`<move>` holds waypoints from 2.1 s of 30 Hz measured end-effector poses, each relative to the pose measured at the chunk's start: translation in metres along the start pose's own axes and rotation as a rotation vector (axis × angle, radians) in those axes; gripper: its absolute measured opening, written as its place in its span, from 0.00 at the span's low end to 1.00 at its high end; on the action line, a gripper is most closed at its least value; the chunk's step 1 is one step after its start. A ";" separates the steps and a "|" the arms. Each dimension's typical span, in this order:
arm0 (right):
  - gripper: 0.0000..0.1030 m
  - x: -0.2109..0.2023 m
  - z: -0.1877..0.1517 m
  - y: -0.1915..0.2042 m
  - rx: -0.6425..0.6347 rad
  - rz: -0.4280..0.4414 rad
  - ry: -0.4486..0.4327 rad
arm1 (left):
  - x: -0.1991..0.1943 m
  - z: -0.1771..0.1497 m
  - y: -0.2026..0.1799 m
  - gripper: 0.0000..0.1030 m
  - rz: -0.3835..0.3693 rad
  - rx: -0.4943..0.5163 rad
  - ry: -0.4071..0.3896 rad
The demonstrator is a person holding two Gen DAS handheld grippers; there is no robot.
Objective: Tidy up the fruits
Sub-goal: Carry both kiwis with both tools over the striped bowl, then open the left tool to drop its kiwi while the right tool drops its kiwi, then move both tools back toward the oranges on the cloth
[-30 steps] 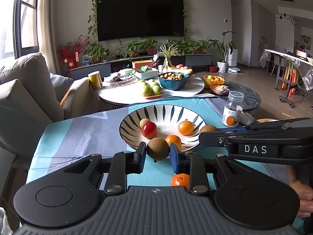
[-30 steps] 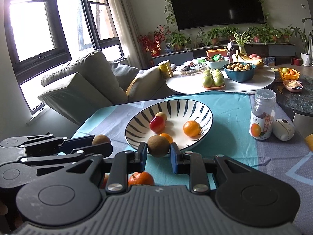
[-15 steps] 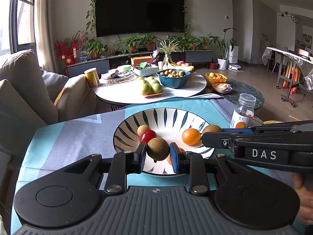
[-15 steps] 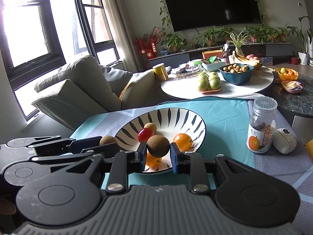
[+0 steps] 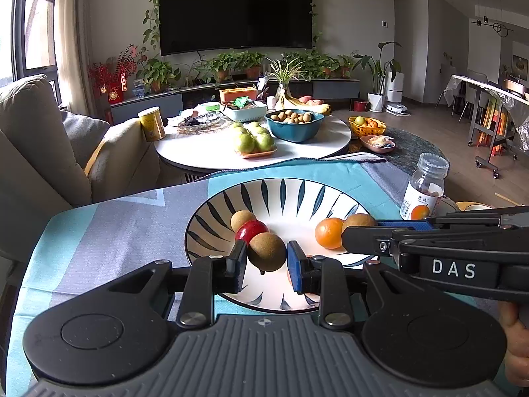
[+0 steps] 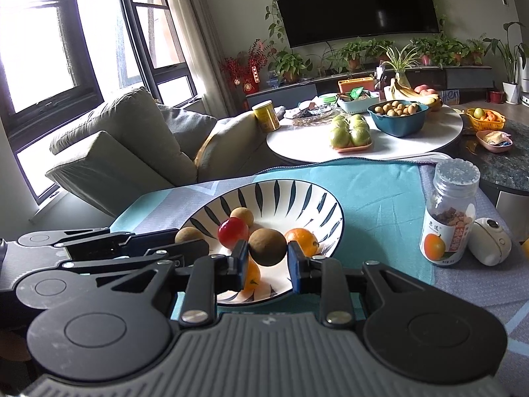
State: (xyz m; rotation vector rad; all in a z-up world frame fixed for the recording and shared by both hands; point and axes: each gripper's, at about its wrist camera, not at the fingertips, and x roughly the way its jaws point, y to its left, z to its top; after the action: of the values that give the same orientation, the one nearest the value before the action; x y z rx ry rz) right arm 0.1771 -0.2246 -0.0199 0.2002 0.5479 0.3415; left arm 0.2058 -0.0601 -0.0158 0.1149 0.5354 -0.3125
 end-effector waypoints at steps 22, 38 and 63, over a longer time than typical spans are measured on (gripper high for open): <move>0.76 0.009 -0.001 -0.005 0.010 -0.004 0.015 | 0.012 0.001 0.002 0.24 -0.029 -0.009 0.022; 0.76 0.013 -0.003 -0.008 0.021 -0.002 0.027 | 0.015 0.000 0.008 0.41 -0.005 -0.050 0.012; 0.76 -0.019 -0.010 0.005 -0.001 0.046 -0.009 | -0.047 -0.012 0.027 0.42 0.053 -0.112 -0.061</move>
State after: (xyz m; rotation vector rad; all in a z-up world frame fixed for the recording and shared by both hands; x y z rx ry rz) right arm 0.1550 -0.2258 -0.0174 0.2133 0.5344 0.3853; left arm 0.1702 -0.0201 -0.0013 0.0115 0.4873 -0.2330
